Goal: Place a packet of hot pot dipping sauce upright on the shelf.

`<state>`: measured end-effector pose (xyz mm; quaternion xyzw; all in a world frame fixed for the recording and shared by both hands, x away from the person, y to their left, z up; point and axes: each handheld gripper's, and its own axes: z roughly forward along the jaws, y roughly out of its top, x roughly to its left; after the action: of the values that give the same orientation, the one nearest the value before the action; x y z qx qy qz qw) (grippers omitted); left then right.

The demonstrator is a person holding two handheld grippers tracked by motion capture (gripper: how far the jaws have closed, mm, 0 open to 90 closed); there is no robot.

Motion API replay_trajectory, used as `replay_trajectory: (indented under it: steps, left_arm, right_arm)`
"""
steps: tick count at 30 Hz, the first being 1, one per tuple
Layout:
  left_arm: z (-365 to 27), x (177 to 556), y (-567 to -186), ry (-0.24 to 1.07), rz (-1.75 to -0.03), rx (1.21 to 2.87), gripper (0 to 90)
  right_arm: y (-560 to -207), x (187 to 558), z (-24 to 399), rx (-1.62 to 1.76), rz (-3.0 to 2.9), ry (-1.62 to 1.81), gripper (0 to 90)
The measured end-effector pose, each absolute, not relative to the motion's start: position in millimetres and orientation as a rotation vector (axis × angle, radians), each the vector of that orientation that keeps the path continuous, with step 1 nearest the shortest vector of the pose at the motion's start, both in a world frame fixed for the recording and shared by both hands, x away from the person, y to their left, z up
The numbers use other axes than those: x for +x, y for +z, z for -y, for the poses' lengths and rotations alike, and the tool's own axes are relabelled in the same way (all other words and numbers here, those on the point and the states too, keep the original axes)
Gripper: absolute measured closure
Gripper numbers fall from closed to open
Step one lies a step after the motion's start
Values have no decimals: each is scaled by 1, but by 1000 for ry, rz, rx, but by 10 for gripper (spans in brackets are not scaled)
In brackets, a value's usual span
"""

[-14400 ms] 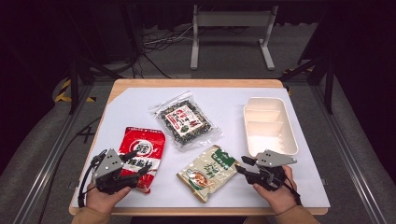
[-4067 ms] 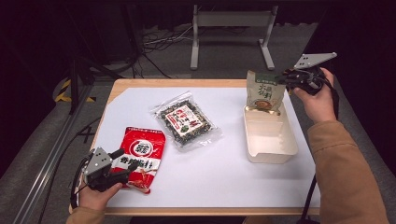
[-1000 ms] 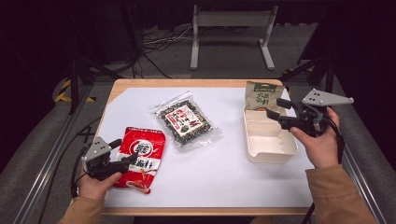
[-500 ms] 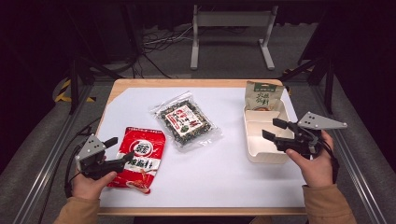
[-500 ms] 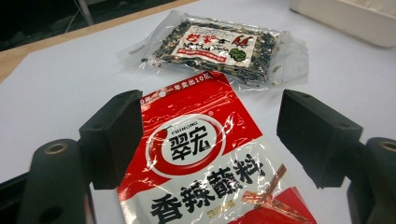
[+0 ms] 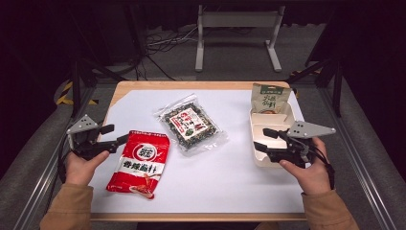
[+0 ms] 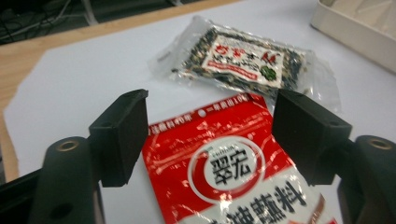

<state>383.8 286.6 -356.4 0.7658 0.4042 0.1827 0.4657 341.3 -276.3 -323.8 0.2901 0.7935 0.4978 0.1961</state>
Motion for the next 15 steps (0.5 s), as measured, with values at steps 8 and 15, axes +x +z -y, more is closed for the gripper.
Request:
replay_trajectory:
  steps: [8, 15]
  left_arm:
    - [-282, 406, -350, 486, -989, 1895, 277]
    - [-276, 424, -361, 517, -1046, 1984, 260]
  right_arm:
    - [-330, 342, 267, 789, -2264, 1403, 401]
    - [-332, 338, 261, 781, -2275, 1422, 397]
